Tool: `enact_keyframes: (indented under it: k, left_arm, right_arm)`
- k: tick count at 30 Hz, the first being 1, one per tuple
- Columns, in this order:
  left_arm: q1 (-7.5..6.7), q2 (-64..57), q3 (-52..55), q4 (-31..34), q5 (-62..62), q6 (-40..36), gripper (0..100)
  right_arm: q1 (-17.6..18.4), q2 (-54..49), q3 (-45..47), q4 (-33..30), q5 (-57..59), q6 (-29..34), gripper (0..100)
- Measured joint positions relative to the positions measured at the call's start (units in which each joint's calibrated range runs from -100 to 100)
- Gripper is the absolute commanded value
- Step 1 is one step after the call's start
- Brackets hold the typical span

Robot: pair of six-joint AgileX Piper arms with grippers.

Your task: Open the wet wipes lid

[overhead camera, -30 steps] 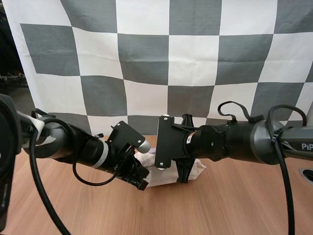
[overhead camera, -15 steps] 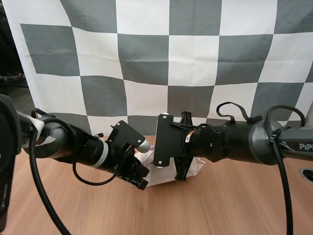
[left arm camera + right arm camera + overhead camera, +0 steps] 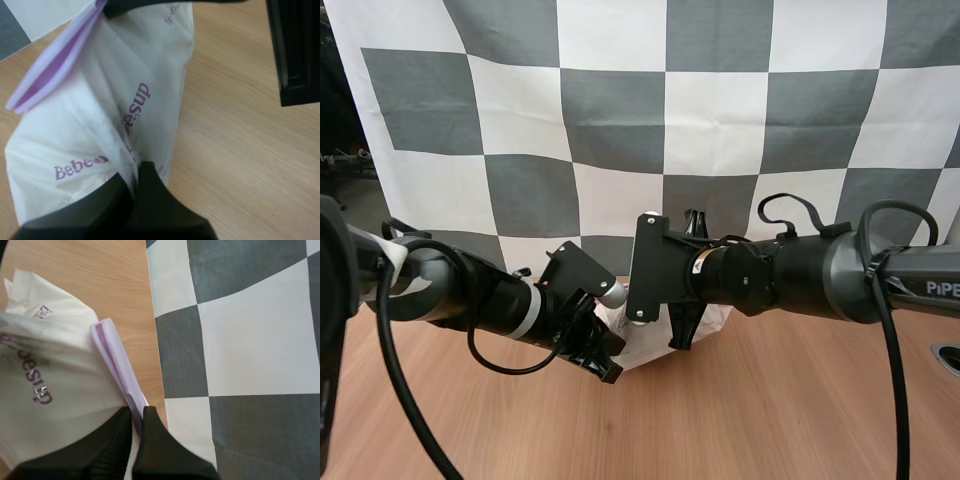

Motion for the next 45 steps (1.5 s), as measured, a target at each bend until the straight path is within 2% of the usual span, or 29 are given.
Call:
enact_keyframes:
  k: [5,7,10,17,21,26,29,30,33,35,40,45]
  left_arm:
    - [0.00,0.0,0.0,0.5,0.0,0.0,0]
    - [0.00,0.1,0.3,2.8,0.6,0.1,0]
    - [-0.07,0.0,0.2,1.9,0.1,0.1,0]
    - [-0.07,0.0,0.2,1.5,1.6,0.1,0]
    - [-0.07,0.0,0.2,1.4,-0.8,0.1,0]
    - [-0.07,0.0,0.1,1.3,-2.0,0.1,0]
    - [-0.07,0.0,0.1,1.3,-1.1,0.1,0]
    - [-0.07,0.0,0.1,1.6,-0.5,0.0,0]
    - [-0.07,0.0,0.1,1.8,1.5,0.0,0]
    - [-0.07,0.0,0.1,2.2,1.6,0.0,0]
    - [-0.07,0.0,0.1,2.2,1.6,0.0,0]
    - [-0.07,0.0,0.1,2.2,1.6,0.0,0]
  right_arm:
    - [0.0,0.3,-0.4,0.1,-0.4,0.1,0]
    - [-0.2,0.0,-1.1,0.7,-6.6,0.5,0]
    - [-0.5,0.3,-0.8,0.5,-3.5,0.2,0]
    - [-1.6,0.2,-0.7,0.4,-5.0,0.0,0]
    - [-3.0,0.2,-1.3,-0.9,-1.2,-0.1,0]
    - [-3.8,-2.2,-2.5,-1.5,12.0,0.6,0]
    - [-3.8,-5.5,-2.5,0.5,19.5,1.9,0]
    - [-3.8,-6.7,-2.5,1.3,22.3,1.9,2]
    - [-3.8,-8.5,-2.3,2.2,29.7,2.2,33]
    - [-3.8,-8.2,-1.7,2.9,34.7,2.1,42]
    - [-3.8,-5.3,-0.9,5.4,40.9,2.1,37]
    - [-3.7,-2.2,-0.9,5.3,35.1,1.3,37]
